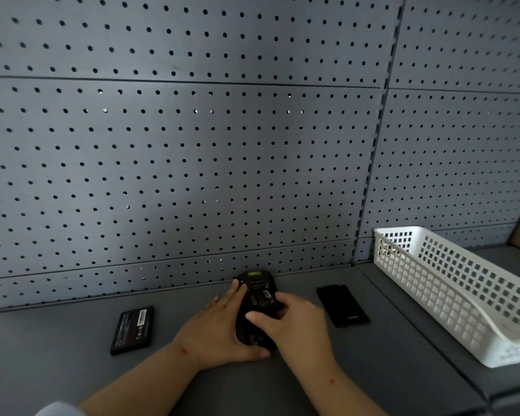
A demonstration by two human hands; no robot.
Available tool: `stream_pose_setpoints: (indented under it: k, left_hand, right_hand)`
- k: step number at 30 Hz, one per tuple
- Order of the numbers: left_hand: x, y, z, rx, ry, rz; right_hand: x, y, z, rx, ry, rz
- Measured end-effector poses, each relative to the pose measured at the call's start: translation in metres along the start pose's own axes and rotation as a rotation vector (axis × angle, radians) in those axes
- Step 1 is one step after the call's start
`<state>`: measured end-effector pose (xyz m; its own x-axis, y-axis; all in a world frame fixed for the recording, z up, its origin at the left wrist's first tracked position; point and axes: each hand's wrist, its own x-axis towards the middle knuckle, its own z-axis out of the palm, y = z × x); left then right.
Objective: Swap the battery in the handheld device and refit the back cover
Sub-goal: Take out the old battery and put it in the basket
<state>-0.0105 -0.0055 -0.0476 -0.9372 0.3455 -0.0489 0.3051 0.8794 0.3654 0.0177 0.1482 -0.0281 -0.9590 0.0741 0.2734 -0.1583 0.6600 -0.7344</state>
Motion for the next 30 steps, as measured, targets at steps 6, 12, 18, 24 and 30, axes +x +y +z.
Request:
stream_pose_setpoints:
  k: [6, 12, 18, 24, 30]
  left_hand:
    - [0.000, -0.003, 0.001, -0.017, 0.005, 0.005]
    - [0.001, -0.003, 0.002, -0.021, 0.009, 0.003]
    - [0.002, -0.005, 0.003, -0.022, 0.018, 0.003]
    - [0.001, -0.003, 0.002, -0.025, 0.018, -0.011]
    - [0.002, -0.004, 0.002, -0.041, 0.001, -0.024]
  right_hand:
    - [-0.001, -0.011, 0.012, -0.090, 0.029, 0.076]
    - [0.003, -0.012, 0.015, -0.137, 0.064, 0.106]
    - [0.006, -0.006, 0.017, -0.138, 0.062, 0.148]
    - [0.009, 0.000, 0.013, -0.189, 0.071, 0.144]
    - [0.007, 0.007, 0.008, -0.133, 0.073, 0.105]
